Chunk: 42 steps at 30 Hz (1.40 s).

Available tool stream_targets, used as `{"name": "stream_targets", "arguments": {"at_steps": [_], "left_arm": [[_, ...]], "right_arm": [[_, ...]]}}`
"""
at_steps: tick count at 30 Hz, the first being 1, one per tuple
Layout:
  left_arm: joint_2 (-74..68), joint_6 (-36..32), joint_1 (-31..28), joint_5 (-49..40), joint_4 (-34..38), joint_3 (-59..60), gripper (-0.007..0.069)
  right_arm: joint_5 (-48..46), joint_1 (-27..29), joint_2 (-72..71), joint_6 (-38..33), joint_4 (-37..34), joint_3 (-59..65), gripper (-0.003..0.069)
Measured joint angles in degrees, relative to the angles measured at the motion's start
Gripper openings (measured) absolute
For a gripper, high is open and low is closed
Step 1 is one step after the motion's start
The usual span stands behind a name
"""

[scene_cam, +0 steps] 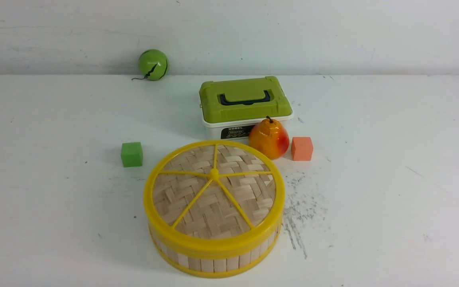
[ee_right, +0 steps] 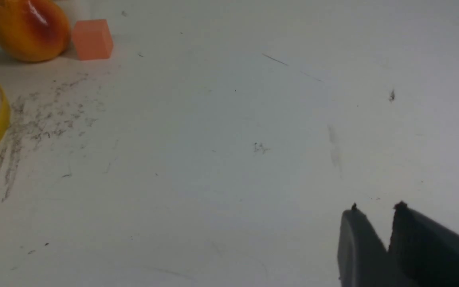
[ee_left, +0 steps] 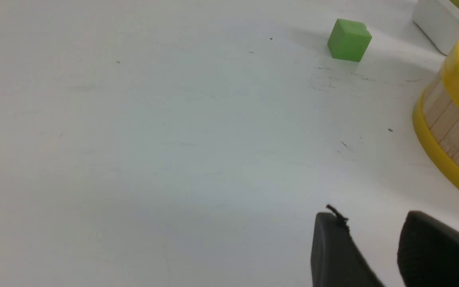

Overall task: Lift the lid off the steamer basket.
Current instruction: Use the right arm to lift the lid of the steamer

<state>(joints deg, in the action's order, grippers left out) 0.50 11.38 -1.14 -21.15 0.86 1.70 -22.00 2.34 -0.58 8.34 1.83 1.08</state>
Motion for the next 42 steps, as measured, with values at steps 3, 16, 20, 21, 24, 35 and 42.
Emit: {"name": "stream_targets", "arguments": {"at_steps": [3, 16, 20, 21, 24, 35, 42], "left_arm": [[0.0, 0.0, 0.0, 0.0, 0.0, 0.0, 0.0239], [0.0, 0.0, 0.0, 0.0, 0.0, 0.0, 0.0239], [0.0, 0.0, 0.0, 0.0, 0.0, 0.0, 0.0239], [0.0, 0.0, 0.0, 0.0, 0.0, 0.0, 0.0239], [0.0, 0.0, 0.0, 0.0, 0.0, 0.0, 0.0239], [0.0, 0.0, 0.0, 0.1, 0.0, 0.0, 0.0239], [0.0, 0.0, 0.0, 0.1, 0.0, 0.0, 0.0239]], "right_arm": [[0.0, 0.0, 0.0, 0.0, 0.0, 0.0, 0.0134], [0.0, 0.0, 0.0, 1.0, -2.8, 0.0, 0.0135], [-0.4, 0.0, 0.0, 11.6, -20.9, 0.0, 0.0140], [-0.8, 0.0, 0.0, 14.2, -26.6, 0.1, 0.0142], [-1.2, 0.0, 0.0, 21.1, -39.8, 0.4, 0.0145], [1.5, 0.0, 0.0, 21.2, -46.7, 0.5, 0.0153], [-6.8, -1.2, 0.7, -1.0, -46.7, -6.0, 0.0151]]}}
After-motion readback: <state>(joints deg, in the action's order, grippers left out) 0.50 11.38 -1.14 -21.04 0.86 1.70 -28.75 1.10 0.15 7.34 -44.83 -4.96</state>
